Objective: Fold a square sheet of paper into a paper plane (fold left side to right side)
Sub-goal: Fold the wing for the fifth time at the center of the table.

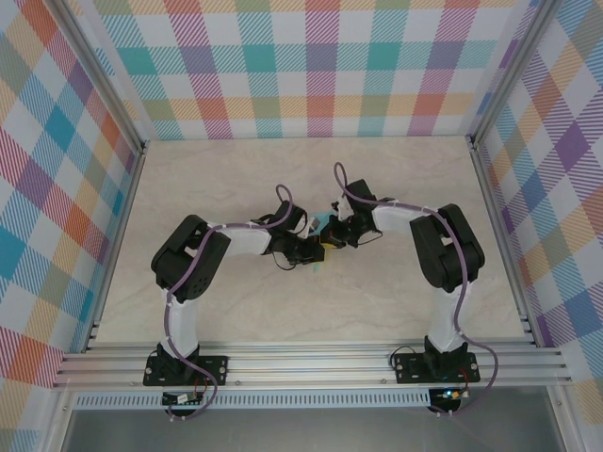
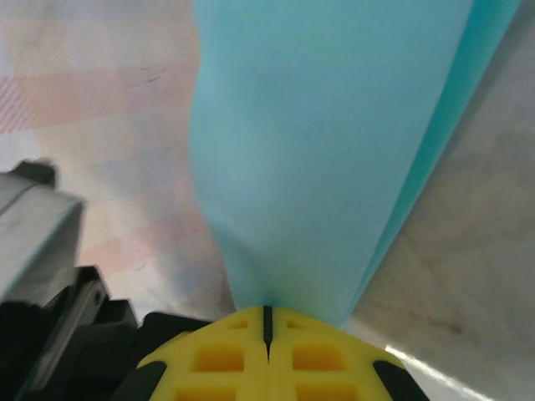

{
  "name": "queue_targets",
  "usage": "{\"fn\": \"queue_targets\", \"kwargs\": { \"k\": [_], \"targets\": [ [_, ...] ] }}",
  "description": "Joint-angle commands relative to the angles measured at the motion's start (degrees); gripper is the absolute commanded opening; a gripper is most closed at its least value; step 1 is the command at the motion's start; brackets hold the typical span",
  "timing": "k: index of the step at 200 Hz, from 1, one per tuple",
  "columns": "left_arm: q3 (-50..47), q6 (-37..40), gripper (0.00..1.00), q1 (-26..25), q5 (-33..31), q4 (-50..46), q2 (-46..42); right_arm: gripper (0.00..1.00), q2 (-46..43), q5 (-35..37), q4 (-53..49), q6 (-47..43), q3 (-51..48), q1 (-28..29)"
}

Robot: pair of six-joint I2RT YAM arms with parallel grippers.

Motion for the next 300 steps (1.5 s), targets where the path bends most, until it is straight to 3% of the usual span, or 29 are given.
{"fn": "queue_targets", "kwargs": {
  "k": [1, 52, 109, 227, 300],
  "targets": [
    [-1.2, 0.6, 0.02, 0.0, -1.3, -4.3, 2.0, 0.0, 2.6, 0.8, -1.0, -1.5, 3.1, 0.1],
    [-1.0, 0.5, 0.01, 0.1, -1.2, -4.6, 2.3, 0.0, 5.6, 7.6, -5.6, -6.2, 7.7, 0.0],
    [-1.2, 0.5, 0.0, 0.4, -0.9, -4.4, 2.7, 0.01, 8.4, 10.1, -7.1, -9.3, 11.9, -1.9],
    [-1.0, 0.4, 0.0, 0.5, -0.5, -4.3, 2.9, 0.03, 13.8, 8.9, -10.2, -12.3, 21.9, -6.1],
    [-0.9, 0.4, 0.0, 0.6, -0.3, -4.3, 3.3, 0.11, 14.6, 7.4, -9.5, -12.3, 23.7, -7.0]
  ]
}}
